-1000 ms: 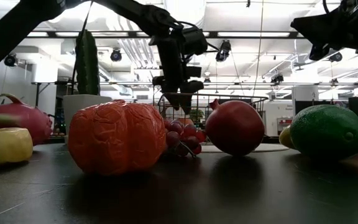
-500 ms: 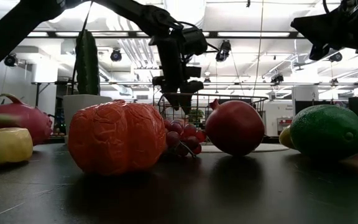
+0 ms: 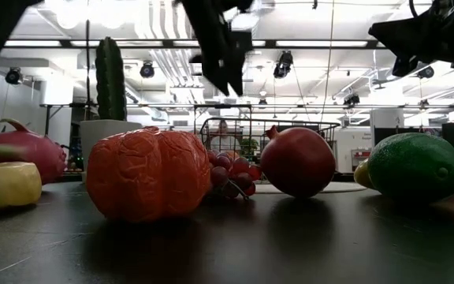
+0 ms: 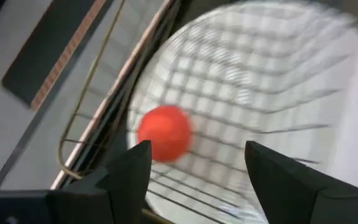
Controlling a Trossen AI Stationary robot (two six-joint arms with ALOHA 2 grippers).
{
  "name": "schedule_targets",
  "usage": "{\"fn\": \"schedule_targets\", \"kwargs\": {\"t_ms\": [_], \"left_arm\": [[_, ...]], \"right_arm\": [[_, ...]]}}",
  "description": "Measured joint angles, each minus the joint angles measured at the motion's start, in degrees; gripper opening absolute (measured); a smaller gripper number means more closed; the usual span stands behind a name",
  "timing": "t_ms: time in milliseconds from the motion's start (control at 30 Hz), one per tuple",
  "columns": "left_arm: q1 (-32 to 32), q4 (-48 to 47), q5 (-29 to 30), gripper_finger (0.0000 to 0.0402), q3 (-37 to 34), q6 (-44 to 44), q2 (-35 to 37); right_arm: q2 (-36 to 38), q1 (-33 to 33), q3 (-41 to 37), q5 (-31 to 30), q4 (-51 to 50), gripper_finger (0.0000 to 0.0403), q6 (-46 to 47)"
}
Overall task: Build produce basket
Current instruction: Put the red pomegranate into the wire basket
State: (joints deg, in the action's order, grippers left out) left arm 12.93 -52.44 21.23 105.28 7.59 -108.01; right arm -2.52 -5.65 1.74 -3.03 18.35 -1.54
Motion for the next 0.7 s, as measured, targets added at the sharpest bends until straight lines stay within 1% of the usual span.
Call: {"fn": "schedule_targets", "kwargs": {"t_ms": [167,267,433,533,700], "left_arm": [[-8.70,0.79,-0.17,0.0240,-3.38,0.70,5.08],[-14.29,4.75,-0.20,0.0240,-7.00,0.70,7.58],[-22.96,13.13,-0.23,0.0240,-16.33,-2.57,11.38],[-27.18,20.07,-0.24,0.0240,-22.76,-4.38,13.85],[-31.06,29.12,0.90,0.0240,-32.18,-4.91,18.88]], "right_arm": [[-0.07,-0.01,0.00,-0.04,-0.48,0.0027,0.00],[-0.18,-0.01,0.00,-0.02,-0.60,0.0027,0.02],[-0.28,0.00,-0.02,-0.02,-2.17,0.0027,-0.02],[-0.28,0.00,-0.02,0.00,-2.35,0.0027,-0.13],[-0.26,0.00,-0.02,-0.03,-5.40,0.0027,-0.26]]}}
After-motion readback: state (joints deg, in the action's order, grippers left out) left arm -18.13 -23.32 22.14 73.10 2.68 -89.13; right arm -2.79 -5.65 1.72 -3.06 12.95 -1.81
